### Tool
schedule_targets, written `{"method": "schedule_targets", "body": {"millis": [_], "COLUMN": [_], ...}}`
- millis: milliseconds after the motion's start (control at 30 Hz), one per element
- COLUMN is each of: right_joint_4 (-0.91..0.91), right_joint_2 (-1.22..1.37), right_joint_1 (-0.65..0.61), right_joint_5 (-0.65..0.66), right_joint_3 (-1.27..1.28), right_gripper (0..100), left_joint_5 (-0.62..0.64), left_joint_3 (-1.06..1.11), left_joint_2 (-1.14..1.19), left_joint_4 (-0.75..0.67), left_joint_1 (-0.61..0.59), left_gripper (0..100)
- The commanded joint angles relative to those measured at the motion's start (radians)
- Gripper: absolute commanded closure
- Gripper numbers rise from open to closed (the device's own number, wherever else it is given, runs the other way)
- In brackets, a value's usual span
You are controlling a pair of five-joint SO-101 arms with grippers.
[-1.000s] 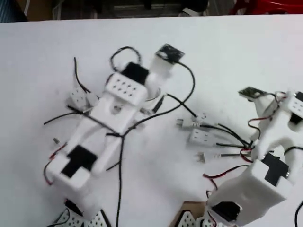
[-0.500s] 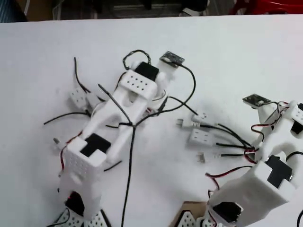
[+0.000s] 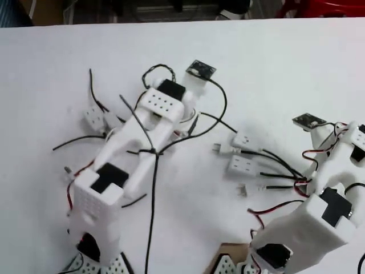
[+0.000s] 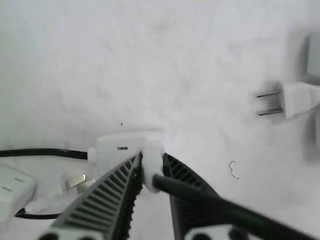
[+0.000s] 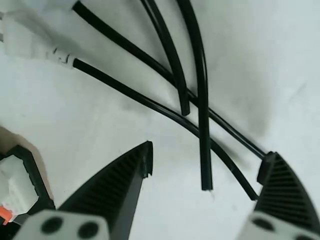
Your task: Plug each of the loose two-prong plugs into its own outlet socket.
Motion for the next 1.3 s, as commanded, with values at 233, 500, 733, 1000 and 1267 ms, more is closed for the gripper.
{"method": "schedule_targets", "body": {"millis": [233, 500, 733, 1000, 1267], "right_joint_4": [-0.007, -0.007, -0.007, -0.002, -0.001], "right_joint_2": [-0.053, -0.053, -0.053, -0.053, -0.059], "right_joint_1": [0.001, 0.002, 0.002, 0.002, -0.021], "right_joint_5": [0.008, 0.008, 0.008, 0.008, 0.003], "right_joint_3": [0.000, 0.000, 0.002, 0.002, 0.000], "right_gripper": [66.6, 66.6, 66.6, 66.6, 66.5], "left_joint_5": [0.011, 0.015, 0.015, 0.014, 0.075], "left_joint_3": [0.012, 0.021, 0.103, 0.180, -0.110], "left_joint_2": [-0.002, 0.005, 0.008, -0.004, -0.002], "left_joint_4": [0.044, 0.051, -0.031, -0.117, 0.141], "left_joint_1": [0.031, 0.045, 0.004, -0.005, -0.074], "left_gripper": [98, 98, 98, 97, 72]}}
